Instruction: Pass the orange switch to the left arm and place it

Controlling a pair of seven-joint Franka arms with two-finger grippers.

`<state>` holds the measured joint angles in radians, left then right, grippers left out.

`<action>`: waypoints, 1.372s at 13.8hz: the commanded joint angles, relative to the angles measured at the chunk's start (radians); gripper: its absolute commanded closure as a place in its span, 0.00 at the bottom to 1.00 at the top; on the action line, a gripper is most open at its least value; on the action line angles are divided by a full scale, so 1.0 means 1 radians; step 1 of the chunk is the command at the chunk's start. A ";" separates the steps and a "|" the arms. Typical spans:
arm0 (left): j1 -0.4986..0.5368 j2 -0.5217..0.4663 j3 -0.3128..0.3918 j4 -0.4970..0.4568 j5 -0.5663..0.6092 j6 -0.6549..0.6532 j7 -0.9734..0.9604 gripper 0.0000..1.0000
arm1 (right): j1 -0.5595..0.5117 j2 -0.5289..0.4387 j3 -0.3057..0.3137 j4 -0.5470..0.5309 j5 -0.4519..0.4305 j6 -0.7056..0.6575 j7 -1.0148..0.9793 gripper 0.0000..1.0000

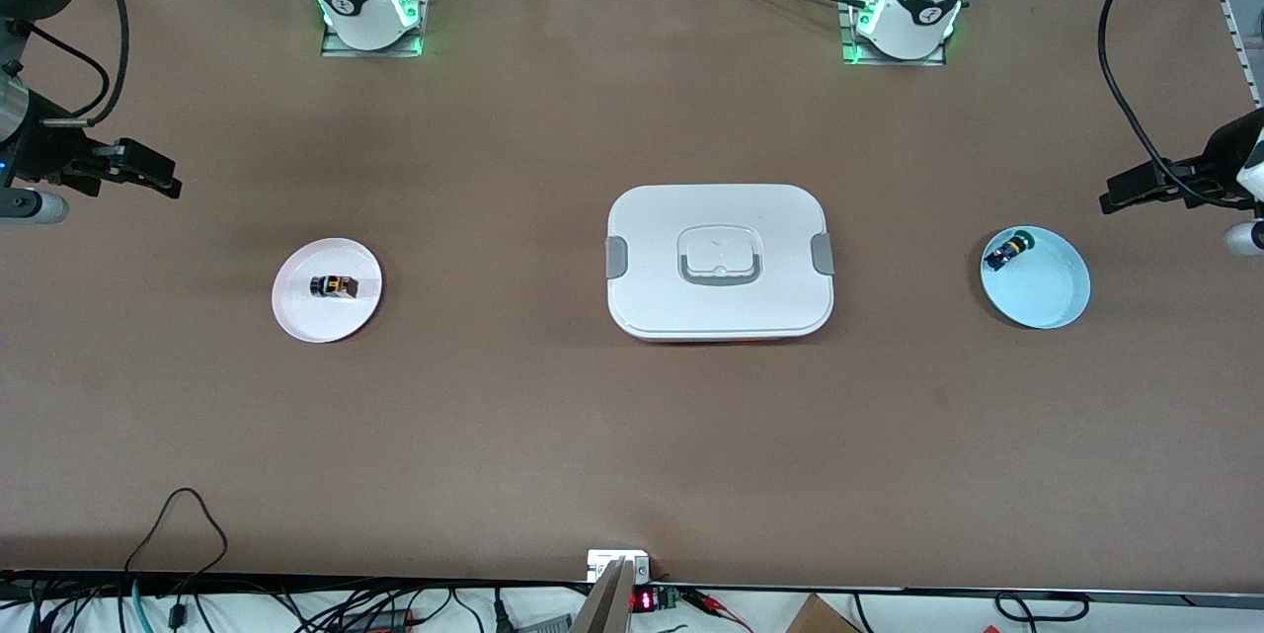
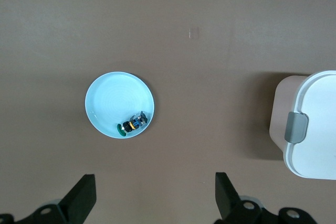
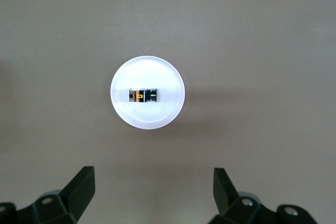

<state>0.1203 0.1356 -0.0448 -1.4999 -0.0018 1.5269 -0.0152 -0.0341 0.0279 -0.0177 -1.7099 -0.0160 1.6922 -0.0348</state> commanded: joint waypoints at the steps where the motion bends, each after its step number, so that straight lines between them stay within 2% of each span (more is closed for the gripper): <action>1: 0.001 0.012 0.002 0.027 -0.014 -0.017 -0.008 0.00 | -0.001 0.000 0.005 0.013 0.002 0.004 0.015 0.00; 7: 0.001 0.012 0.000 0.027 -0.014 -0.017 -0.008 0.00 | 0.000 0.030 0.005 0.013 -0.001 0.012 -0.005 0.00; 11: 0.001 0.012 0.002 0.027 -0.014 -0.017 -0.008 0.00 | 0.043 0.108 0.005 0.013 -0.015 0.041 -0.005 0.00; 16: 0.001 0.012 0.000 0.027 -0.014 -0.017 -0.009 0.00 | 0.059 0.234 0.005 0.000 -0.015 0.136 0.012 0.00; 17: 0.001 0.012 0.000 0.027 -0.014 -0.017 -0.008 0.00 | 0.068 0.277 0.005 -0.029 -0.007 0.186 0.015 0.00; 19: 0.001 0.010 0.002 0.026 -0.014 -0.017 -0.008 0.00 | 0.063 0.279 0.007 -0.141 -0.004 0.333 0.015 0.00</action>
<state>0.1203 0.1366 -0.0446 -1.4994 -0.0018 1.5269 -0.0152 0.0279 0.3097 -0.0132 -1.7593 -0.0171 1.9173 -0.0354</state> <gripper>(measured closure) 0.000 0.000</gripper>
